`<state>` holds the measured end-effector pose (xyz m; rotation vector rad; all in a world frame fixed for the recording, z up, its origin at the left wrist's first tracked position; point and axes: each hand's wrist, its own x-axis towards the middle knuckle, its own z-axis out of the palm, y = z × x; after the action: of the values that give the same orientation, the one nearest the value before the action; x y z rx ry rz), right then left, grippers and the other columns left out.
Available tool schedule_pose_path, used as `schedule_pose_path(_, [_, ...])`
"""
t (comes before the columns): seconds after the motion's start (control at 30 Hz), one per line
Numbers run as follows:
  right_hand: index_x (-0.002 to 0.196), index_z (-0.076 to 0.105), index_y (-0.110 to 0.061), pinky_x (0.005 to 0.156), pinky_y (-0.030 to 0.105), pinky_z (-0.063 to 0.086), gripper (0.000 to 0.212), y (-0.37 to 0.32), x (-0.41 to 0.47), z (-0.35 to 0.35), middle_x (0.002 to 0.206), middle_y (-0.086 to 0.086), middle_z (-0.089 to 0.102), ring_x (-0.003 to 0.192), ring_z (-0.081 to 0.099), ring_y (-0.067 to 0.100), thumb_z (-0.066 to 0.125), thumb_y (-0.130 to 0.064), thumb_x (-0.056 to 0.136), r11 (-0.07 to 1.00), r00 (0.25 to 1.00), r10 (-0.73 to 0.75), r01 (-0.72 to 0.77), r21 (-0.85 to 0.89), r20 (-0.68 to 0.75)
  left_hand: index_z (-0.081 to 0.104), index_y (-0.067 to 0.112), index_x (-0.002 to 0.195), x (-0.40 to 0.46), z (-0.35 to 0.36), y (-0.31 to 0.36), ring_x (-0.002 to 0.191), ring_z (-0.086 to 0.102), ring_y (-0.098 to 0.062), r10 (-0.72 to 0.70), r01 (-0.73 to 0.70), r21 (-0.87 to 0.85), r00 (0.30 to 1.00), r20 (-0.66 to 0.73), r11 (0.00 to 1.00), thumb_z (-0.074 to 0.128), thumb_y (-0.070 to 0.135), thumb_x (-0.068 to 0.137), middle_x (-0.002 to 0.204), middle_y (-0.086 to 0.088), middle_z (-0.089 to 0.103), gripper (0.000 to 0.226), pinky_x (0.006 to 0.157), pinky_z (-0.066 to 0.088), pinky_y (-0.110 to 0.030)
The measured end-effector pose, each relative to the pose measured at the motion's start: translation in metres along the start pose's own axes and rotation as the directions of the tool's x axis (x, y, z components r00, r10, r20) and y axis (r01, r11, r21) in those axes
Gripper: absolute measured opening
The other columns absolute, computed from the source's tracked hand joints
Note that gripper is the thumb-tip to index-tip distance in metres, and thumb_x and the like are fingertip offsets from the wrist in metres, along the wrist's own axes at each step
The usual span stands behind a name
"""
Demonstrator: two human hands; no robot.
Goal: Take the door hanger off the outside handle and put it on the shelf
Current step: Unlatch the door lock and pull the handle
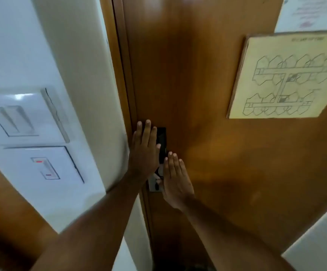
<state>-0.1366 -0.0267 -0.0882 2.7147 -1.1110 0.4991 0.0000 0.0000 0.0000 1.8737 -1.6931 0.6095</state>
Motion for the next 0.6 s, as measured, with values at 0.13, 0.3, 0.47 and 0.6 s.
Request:
schedule_pose_path(0.13, [0.15,0.009,0.005,0.123,0.052,0.017,0.077,0.0,-0.002,0.005,0.16,0.029,0.017,0.15,0.015,0.042,0.039,-0.048,0.102,0.997,0.999,0.024,-0.025,-0.066,-0.023,0.039,-0.001,0.147,0.002,0.004,0.001,0.15,0.017,-0.044,-0.02,0.018,-0.063,1.0,-0.024,0.998,0.035,0.029,0.102,0.159,-0.025,0.032,0.054,0.113,0.033,-0.061])
schedule_pose_path(0.3, [0.146,0.033,0.006,0.118,0.053,0.031,0.082,-0.003,-0.006,0.012,0.153,0.03,0.036,0.144,0.033,0.042,0.064,-0.046,0.091,0.997,0.996,0.071,-0.069,0.037,-0.045,0.039,-0.001,0.146,0.003,0.009,-0.003,0.15,0.015,-0.044,-0.009,0.007,-0.08,1.0,-0.029,0.997,0.038,0.027,0.102,0.159,-0.025,0.032,0.053,0.113,0.034,-0.062])
schedule_pose_path(0.47, [0.146,0.037,0.005,0.116,0.053,0.034,0.082,-0.007,-0.013,0.028,0.153,0.028,0.038,0.144,0.034,0.041,0.056,-0.047,0.085,0.952,0.98,0.17,-0.138,0.273,-0.099,0.037,-0.002,0.146,0.001,0.013,0.002,0.149,0.014,-0.045,-0.031,0.027,-0.085,0.999,-0.041,0.996,0.037,0.026,0.101,0.159,-0.026,0.032,0.053,0.111,0.036,-0.063])
schedule_pose_path(0.6, [0.145,0.039,0.005,0.113,0.053,0.038,0.09,-0.008,-0.013,0.033,0.151,0.028,0.041,0.142,0.038,0.04,0.055,-0.059,0.083,0.946,0.975,0.177,-0.131,0.298,-0.135,0.033,-0.003,0.148,0.001,0.011,0.004,0.151,0.009,-0.044,-0.056,0.053,-0.091,0.998,-0.03,0.994,0.033,0.028,0.102,0.161,-0.024,0.028,0.055,0.112,0.035,-0.062])
